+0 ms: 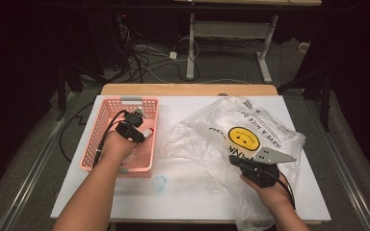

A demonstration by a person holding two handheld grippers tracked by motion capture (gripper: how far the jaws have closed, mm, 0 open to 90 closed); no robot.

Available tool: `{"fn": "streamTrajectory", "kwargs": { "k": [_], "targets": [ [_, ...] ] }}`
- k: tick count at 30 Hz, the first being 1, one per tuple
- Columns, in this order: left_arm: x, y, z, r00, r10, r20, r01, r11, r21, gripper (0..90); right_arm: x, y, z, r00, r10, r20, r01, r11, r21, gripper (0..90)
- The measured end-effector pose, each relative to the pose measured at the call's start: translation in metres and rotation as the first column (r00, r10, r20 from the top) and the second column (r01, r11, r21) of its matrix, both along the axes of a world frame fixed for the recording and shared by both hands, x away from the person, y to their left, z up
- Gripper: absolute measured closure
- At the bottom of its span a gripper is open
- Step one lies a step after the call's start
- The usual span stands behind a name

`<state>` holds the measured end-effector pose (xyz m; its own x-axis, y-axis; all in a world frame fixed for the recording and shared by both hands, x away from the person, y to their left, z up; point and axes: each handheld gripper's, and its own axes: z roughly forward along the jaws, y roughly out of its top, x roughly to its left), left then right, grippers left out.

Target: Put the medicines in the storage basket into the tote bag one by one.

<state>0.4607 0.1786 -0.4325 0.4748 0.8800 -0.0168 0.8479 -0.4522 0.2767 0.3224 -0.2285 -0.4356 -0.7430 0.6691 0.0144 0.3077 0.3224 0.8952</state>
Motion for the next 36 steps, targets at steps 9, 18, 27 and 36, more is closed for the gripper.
{"fn": "streamTrajectory", "kwargs": {
  "k": [9,18,27,36],
  "targets": [
    [0.015,-0.004,-0.014,0.9989,-0.002,-0.047,0.003,0.9998,0.018,50.1,0.0,0.0,-0.002,1.0,0.002,-0.005,-0.002,1.0,-0.005,90.0],
    [0.021,-0.004,-0.014,0.9973,0.011,-0.072,-0.011,0.9999,-0.001,67.1,0.0,0.0,-0.002,1.0,0.006,-0.005,-0.006,0.9999,-0.009,90.0],
    [0.011,-0.006,-0.001,0.9999,0.008,-0.01,-0.008,1.0,-0.002,68.1,0.0,-0.005,0.0,1.0,-0.008,0.001,0.008,1.0,0.004,90.0],
    [-0.01,0.002,0.019,0.9959,0.033,0.085,-0.028,0.998,-0.056,68.3,0.001,-0.008,0.002,0.9999,-0.013,0.01,0.013,0.9997,0.02,90.0]
  ]
}}
